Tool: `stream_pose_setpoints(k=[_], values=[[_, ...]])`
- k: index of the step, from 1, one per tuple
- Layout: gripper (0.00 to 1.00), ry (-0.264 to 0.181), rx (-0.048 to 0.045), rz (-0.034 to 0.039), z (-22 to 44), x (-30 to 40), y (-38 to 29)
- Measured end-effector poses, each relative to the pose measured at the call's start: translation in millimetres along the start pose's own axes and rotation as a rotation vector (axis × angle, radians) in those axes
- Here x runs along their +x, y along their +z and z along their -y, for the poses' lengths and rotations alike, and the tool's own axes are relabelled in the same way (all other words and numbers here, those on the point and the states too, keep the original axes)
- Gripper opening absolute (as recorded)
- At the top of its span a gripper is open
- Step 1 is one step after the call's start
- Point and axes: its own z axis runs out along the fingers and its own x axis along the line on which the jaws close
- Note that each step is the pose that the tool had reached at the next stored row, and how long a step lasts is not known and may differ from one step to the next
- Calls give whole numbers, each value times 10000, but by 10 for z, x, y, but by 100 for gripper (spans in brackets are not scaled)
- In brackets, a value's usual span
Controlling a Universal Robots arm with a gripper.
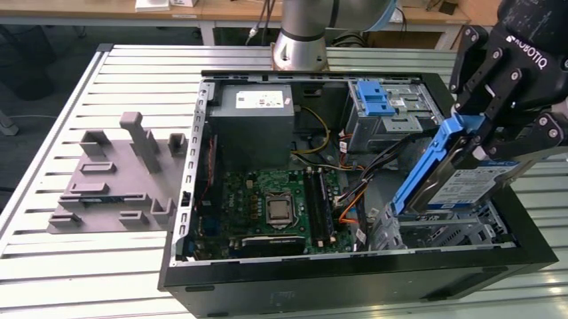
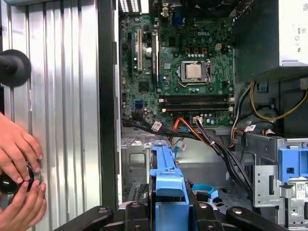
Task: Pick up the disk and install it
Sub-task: 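Insert the disk into the insertion slot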
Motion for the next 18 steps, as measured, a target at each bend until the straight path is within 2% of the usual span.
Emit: stream_pose_setpoints(k=[18], values=[[37,-1,0,6,15,-4,78]])
